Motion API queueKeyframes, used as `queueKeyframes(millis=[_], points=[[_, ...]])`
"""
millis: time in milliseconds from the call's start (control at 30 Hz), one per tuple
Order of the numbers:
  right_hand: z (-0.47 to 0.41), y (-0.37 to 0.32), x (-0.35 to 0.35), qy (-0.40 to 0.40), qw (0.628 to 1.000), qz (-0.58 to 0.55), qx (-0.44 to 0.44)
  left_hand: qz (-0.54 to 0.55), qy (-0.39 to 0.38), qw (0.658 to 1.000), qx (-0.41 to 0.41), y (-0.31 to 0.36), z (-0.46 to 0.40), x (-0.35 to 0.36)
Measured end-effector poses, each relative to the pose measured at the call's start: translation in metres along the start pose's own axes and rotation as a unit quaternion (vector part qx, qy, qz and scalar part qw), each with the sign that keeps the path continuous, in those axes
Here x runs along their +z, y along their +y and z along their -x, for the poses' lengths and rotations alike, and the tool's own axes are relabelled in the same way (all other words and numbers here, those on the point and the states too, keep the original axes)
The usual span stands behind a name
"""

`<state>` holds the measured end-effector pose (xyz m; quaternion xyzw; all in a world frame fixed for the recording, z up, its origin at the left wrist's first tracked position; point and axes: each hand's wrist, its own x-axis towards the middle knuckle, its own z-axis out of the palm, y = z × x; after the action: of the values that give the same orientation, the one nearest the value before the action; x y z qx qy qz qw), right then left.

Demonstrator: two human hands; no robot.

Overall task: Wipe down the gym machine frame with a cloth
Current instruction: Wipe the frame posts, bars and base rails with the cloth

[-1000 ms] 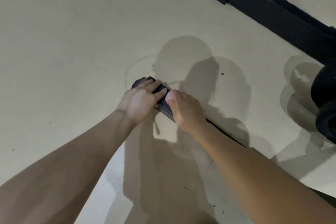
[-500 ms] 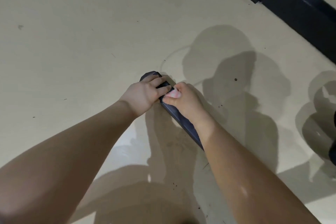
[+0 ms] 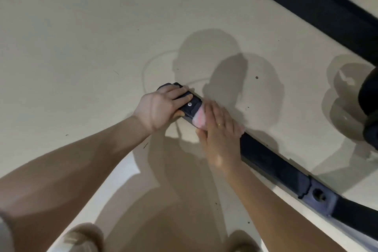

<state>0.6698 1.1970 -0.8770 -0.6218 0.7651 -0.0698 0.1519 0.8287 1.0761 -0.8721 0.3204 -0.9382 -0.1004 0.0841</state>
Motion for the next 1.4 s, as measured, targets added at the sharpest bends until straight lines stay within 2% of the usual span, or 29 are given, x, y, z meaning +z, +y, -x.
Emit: queueKeyframes(millis=[67,167,233,333,367,433,567,633,733,800,900,967,1033,1100,1200,1267,1400], points=[[0.025,0.007,0.012,0.052,0.998,0.033,-0.029,-0.006,-0.012,1.000,0.013,-0.001,-0.001,0.002],[0.012,-0.010,0.024,0.089,0.994,-0.026,-0.057,0.011,-0.015,1.000,0.018,-0.006,0.001,0.009],[-0.003,-0.033,0.029,0.095,0.992,-0.072,-0.046,0.055,-0.015,0.998,0.022,-0.013,0.001,0.010],[-0.010,-0.048,0.026,0.067,0.991,-0.113,0.015,0.063,-0.018,0.997,0.044,-0.017,0.002,0.002],[-0.006,-0.044,0.025,0.076,0.992,-0.095,0.030,0.058,-0.003,0.997,0.060,-0.018,0.002,0.002],[0.004,-0.027,0.024,0.158,0.986,-0.016,0.042,0.052,0.009,0.996,0.068,-0.020,0.002,0.004],[0.009,-0.022,0.049,0.240,0.952,0.190,0.030,0.070,-0.070,0.995,0.013,-0.018,0.002,0.007],[-0.014,-0.038,0.063,0.257,0.950,0.171,0.042,0.081,-0.069,0.994,0.005,-0.017,0.004,0.002],[-0.028,-0.054,0.068,0.232,0.961,0.122,0.086,0.067,-0.079,0.995,0.000,-0.013,0.004,0.000],[-0.001,-0.039,0.077,0.273,0.947,0.160,0.062,0.062,-0.100,0.993,-0.020,-0.009,0.005,-0.001],[0.061,-0.009,0.084,0.184,0.961,0.207,0.011,0.046,-0.107,0.992,-0.040,0.002,0.007,-0.004],[0.063,-0.007,0.081,0.192,0.953,0.234,0.027,0.042,-0.105,0.992,-0.051,0.006,0.009,-0.005],[0.036,-0.019,0.073,0.213,0.956,0.191,0.062,0.046,-0.104,0.992,-0.061,0.008,0.009,-0.006],[0.002,-0.034,0.058,0.191,0.971,0.107,0.098,0.041,-0.108,0.991,-0.066,0.009,0.007,-0.007],[0.001,-0.025,0.042,0.135,0.981,0.112,0.087,0.031,-0.126,0.989,-0.073,0.017,0.011,-0.007],[0.023,-0.006,0.034,0.123,0.976,0.159,0.086,0.024,-0.115,0.992,-0.049,0.022,0.014,-0.007],[0.025,0.005,0.022,0.099,0.975,0.149,0.130,-0.004,-0.131,0.991,0.009,0.032,0.013,0.004]])
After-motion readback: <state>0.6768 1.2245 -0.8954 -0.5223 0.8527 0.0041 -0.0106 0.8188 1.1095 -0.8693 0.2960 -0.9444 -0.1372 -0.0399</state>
